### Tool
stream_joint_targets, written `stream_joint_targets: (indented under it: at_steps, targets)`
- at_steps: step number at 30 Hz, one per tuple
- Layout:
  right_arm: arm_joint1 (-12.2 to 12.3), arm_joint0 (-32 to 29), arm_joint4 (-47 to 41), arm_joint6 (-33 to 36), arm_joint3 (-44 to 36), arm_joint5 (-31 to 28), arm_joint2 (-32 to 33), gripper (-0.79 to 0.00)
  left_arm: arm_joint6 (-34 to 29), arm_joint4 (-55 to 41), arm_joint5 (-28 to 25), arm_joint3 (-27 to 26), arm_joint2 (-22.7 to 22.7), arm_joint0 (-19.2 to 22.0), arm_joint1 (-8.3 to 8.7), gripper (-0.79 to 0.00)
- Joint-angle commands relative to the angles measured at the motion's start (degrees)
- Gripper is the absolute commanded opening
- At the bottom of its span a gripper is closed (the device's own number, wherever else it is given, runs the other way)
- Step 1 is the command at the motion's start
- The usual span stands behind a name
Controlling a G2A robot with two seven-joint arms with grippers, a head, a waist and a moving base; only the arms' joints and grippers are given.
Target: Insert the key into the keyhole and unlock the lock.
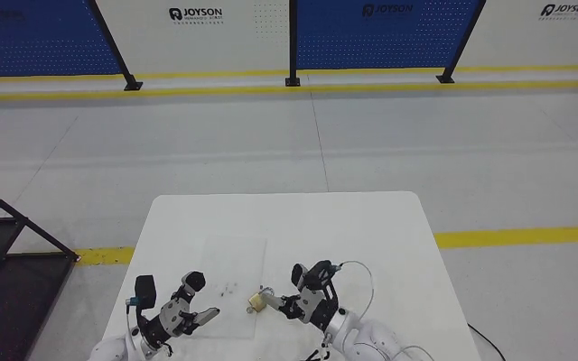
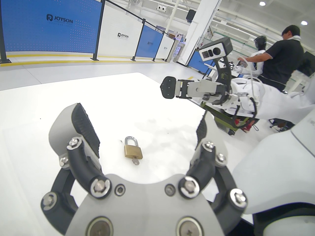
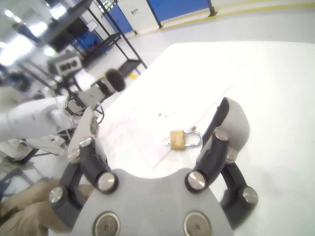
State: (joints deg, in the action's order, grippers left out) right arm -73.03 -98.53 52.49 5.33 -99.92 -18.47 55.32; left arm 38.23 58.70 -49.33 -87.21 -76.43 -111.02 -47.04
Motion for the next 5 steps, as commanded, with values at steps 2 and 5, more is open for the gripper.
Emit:
stream_joint_targets:
  at_steps: [2, 5]
  targets:
    - [-0.01, 0.09, 0.02, 0.13, 0.11, 0.01, -0.06, 0.000, 0.00, 0.00, 0.00, 0.00, 0.00, 0.00, 0.00, 0.000]
    - [-0.02, 0.12, 0.05, 0.17, 0.14, 0.01, -0.08, 0.000, 0.00, 0.00, 0.00, 0.00, 0.00, 0.00, 0.00, 0.000]
